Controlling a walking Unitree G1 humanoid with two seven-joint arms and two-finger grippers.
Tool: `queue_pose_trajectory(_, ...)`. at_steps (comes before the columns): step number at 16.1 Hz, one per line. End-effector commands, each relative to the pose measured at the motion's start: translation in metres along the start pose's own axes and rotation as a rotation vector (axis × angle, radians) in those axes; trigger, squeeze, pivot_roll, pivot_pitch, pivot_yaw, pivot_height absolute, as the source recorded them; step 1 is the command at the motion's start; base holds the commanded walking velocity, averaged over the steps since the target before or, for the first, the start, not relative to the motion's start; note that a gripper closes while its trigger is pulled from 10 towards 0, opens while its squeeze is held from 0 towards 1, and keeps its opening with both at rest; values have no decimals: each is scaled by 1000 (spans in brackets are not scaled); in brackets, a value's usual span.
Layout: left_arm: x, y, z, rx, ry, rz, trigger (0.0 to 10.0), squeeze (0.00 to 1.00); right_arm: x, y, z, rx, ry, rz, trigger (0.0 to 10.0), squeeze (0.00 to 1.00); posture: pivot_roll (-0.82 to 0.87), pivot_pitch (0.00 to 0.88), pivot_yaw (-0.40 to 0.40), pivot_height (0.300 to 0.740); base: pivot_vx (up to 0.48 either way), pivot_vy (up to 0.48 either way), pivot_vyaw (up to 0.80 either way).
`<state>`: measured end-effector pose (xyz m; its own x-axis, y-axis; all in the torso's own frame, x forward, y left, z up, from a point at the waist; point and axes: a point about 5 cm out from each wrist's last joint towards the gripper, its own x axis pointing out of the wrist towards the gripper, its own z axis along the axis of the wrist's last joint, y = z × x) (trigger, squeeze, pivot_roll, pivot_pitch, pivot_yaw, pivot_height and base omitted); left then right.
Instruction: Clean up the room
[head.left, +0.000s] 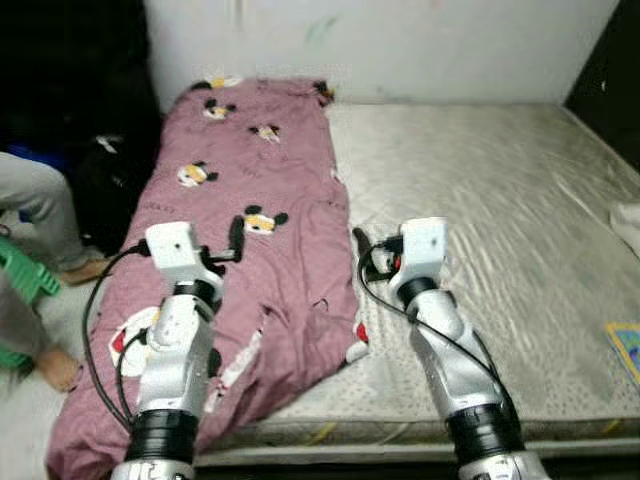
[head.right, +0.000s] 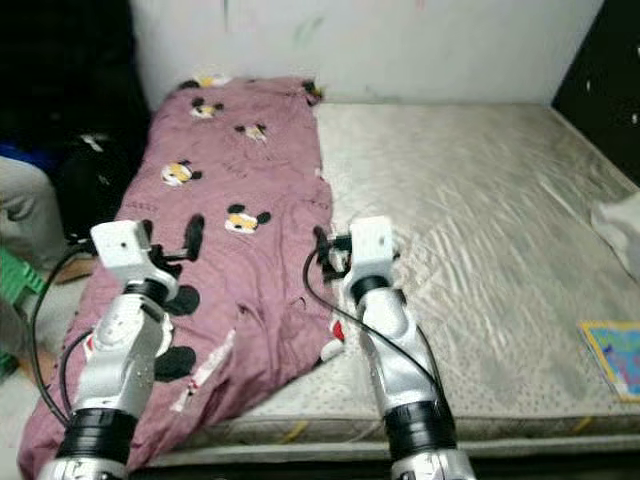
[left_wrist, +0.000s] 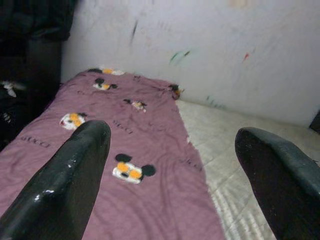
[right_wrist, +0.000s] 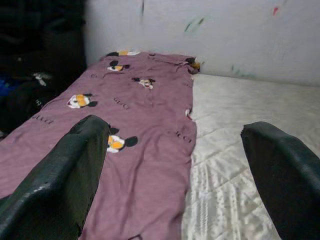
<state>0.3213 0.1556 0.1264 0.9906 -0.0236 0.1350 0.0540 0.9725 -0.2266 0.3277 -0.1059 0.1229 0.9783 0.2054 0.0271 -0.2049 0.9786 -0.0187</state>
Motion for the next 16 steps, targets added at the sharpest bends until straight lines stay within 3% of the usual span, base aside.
queue_pose_trajectory(1, 0, -3, 0, 15, -1, -8, 10000, 0, -4, -6, -4, -1, 21, -22, 10000, 0, -95, 5, -35, 740, 0, 480, 0)
queue_pose_trajectory(8, -13, 2, -8, 19, 36, 43, 10000, 0, -16, -9, -18, -28, 78, -11, 10000, 0, -98, 67, -41, 740, 0, 480, 0)
queue_pose_trajectory(13, -11, 4, -5, 68, 18, 21, 10000, 0, -21, -11, -24, -20, 108, -31, 10000, 0, -102, 87, -22, 740, 0, 480, 0)
queue_pose_trajectory(16, -13, 2, -4, 65, 21, 24, 10000, 0, -24, -11, -28, -27, 124, -25, 10000, 0, -98, 97, -26, 740, 0, 0, 0)
